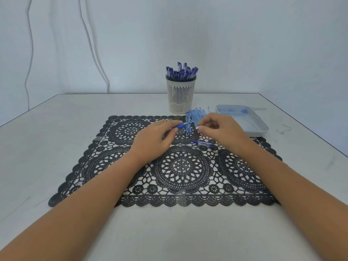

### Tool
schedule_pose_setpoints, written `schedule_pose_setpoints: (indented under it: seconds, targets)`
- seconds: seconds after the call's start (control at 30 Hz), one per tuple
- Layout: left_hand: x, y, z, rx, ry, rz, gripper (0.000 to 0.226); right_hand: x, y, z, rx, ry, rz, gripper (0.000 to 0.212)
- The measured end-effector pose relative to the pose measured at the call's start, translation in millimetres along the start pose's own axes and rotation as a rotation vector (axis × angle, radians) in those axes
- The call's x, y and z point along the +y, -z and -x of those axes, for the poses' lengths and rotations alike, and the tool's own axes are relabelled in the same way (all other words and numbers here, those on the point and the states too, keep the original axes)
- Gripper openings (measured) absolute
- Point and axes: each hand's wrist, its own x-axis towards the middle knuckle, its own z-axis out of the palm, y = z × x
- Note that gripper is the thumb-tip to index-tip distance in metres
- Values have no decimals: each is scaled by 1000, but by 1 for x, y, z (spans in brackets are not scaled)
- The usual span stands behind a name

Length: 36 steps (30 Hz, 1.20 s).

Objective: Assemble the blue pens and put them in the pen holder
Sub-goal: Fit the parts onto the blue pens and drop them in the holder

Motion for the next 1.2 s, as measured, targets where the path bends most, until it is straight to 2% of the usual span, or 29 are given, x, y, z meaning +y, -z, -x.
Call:
schedule_pose_setpoints:
  seconds: [0.13, 0.27, 0.4, 0.57, 0.73, 0.77, 0.87, 0.93, 1.03, 1.07, 1.17, 1.2]
  targets:
    - [0, -1, -1, -3, -12, 10, 38, 2, 0, -3, 119, -43, -160, 13]
    - [1, -1, 0, 5, -26, 2, 38, 2, -2, -2, 99, -27, -179, 8]
    - [2, -1, 0, 16, -62, -2, 41, 1, -4, -2, 81, -5, -162, 12]
    - [4, -1, 1, 56, -171, -68, 36, 0, -5, 0, -31, 8, -142, 7]
    - [9, -2, 2, 91, -228, -107, 33, 0, -11, 0, -16, -13, 64, 36]
    - [10, -2, 2, 89, -230, -109, 33, 0, -11, 0, -30, -14, 81, 33]
    - [9, -1, 1, 67, -188, -82, 34, 1, -7, 1, -93, 5, 15, 8]
    - [8, -1, 1, 66, -181, -81, 34, 2, -5, 1, -94, 31, 33, 9]
    - [12, -1, 2, 93, -201, -100, 33, 1, -7, 0, -82, 2, 79, 29]
    - [12, -1, 2, 97, -207, -100, 33, 1, -8, 0, -91, -2, 92, 30]
    - [12, 0, 2, 79, -195, -83, 34, 3, -9, 1, -130, 24, 77, 11]
    - [12, 0, 2, 78, -197, -85, 34, 2, -9, 2, -126, 36, 80, 12]
